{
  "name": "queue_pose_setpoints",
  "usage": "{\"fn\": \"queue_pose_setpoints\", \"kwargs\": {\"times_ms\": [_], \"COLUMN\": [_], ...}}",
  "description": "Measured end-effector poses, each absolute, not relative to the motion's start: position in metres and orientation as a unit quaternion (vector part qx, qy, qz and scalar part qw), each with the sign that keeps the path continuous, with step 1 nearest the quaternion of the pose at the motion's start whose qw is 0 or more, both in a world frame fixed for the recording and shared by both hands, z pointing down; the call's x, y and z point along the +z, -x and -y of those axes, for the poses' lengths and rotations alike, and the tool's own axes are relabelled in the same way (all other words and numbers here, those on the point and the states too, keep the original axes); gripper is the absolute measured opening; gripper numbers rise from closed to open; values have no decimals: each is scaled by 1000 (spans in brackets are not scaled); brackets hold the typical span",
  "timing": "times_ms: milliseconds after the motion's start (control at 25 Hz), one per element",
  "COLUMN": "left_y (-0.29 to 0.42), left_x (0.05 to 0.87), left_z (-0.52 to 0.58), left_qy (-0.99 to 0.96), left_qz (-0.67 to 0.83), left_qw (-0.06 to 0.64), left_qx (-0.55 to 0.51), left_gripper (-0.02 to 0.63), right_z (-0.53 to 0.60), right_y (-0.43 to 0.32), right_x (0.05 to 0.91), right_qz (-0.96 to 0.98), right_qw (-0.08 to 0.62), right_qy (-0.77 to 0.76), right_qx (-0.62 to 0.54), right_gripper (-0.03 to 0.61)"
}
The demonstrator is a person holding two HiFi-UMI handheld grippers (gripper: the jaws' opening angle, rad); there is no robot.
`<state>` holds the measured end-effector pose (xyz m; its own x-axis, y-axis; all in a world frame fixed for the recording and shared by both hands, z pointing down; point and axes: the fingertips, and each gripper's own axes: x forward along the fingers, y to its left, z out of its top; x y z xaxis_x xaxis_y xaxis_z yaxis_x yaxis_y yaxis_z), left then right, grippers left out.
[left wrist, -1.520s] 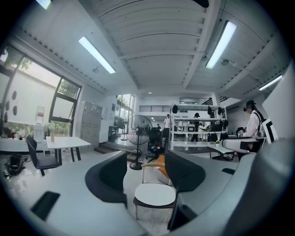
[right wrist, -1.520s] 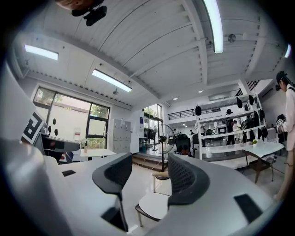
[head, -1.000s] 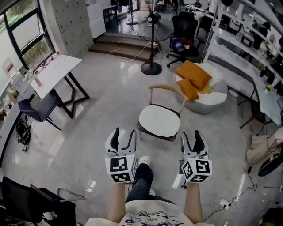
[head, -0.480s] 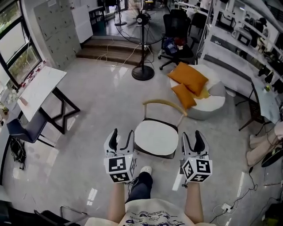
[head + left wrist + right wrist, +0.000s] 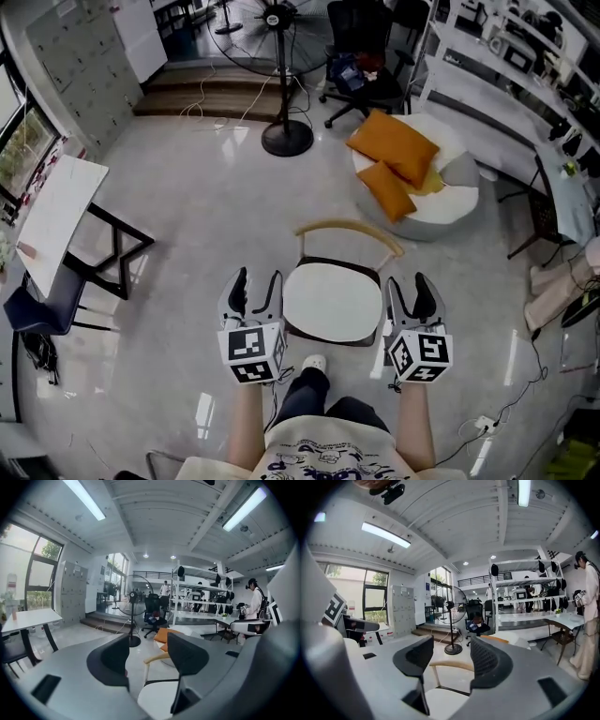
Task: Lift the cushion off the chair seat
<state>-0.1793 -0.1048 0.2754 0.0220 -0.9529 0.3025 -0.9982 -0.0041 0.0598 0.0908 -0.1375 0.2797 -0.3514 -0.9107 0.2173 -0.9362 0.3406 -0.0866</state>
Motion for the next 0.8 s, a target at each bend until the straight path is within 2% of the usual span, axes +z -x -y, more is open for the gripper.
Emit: {"fn": "queue_pose_setpoints", "kwargs": {"times_ms": [520,800], "left_y": [186,187], "left_x": [385,450], "left_z": [162,161], "left_qy": [-695,-670], "left_qz": [672,671], "left_qw": [206,255], "left_qx": [153,191], "left_gripper": [250,250], "right_z": [200,208], "right_y": [-87,-90], "right_x": [368,439], "right_qz": [800,797], "right_qw": [121,178], "right_qy": [-567,-543], "right_qx": [152,194], "right_gripper": [261,262]}}
